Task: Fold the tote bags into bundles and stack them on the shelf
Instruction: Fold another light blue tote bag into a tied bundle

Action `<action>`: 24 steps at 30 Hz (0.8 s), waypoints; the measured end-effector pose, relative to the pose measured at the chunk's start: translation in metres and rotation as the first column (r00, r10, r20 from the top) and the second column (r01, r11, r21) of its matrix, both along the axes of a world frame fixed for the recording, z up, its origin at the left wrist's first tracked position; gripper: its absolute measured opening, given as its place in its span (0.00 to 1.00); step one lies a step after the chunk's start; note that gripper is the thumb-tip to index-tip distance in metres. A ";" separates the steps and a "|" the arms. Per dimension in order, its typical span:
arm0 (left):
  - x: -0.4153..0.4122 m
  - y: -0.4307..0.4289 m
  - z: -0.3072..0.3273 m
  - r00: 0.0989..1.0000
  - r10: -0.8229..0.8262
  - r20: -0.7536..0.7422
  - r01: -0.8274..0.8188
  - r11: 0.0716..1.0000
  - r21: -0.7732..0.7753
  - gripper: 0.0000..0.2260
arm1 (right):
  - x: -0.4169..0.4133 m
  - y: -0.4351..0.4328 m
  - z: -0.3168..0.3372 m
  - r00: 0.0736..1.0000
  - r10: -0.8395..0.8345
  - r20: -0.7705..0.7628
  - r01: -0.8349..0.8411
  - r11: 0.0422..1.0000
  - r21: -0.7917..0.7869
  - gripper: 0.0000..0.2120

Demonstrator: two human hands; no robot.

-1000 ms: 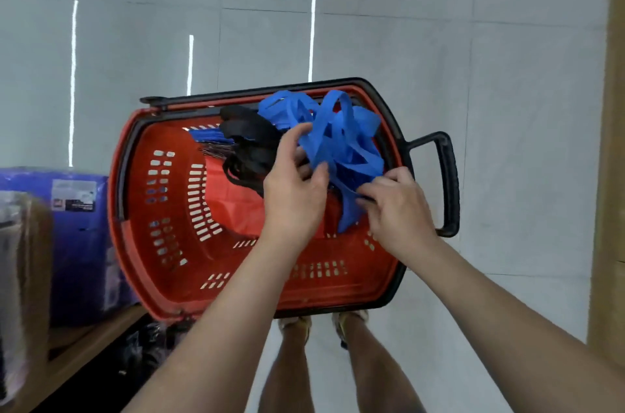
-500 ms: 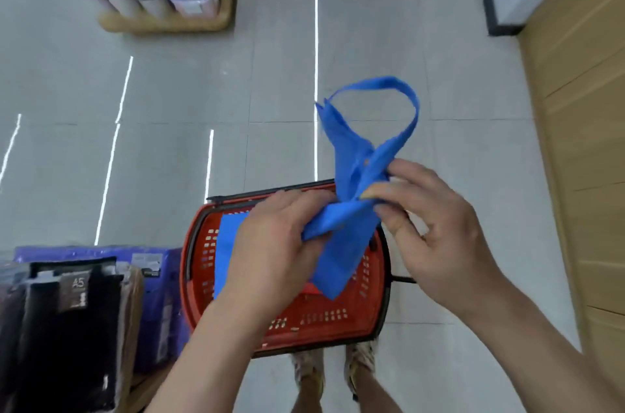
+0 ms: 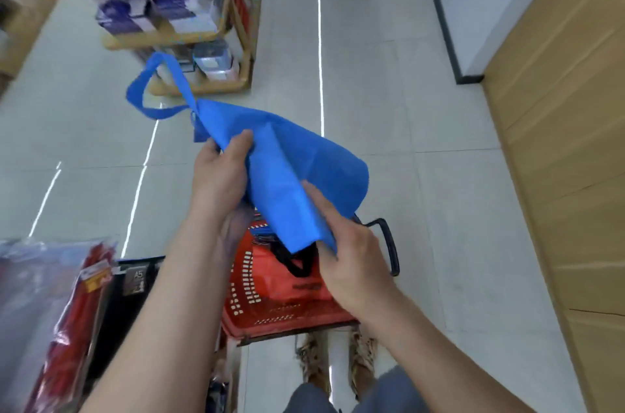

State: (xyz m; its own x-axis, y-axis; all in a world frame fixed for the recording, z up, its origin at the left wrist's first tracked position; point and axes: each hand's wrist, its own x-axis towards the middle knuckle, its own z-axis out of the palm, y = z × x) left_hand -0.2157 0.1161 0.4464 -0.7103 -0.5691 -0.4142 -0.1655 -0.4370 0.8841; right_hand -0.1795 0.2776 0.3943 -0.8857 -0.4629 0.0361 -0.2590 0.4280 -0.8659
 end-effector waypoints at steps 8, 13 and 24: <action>0.133 0.017 0.002 0.657 -0.752 0.040 0.726 0.618 -0.300 0.49 | -0.065 0.050 0.058 0.550 0.095 0.830 0.470 0.786 -0.402 0.14; 0.168 0.072 -0.019 0.844 -0.453 0.288 0.515 0.535 -0.670 0.29 | -0.058 0.054 0.069 0.434 0.217 0.874 0.469 0.774 -0.425 0.14; 0.241 -0.018 0.078 0.816 -0.162 0.555 0.573 0.099 -0.814 0.09 | 0.006 0.034 0.147 0.848 0.503 0.165 -0.510 0.860 -0.004 0.47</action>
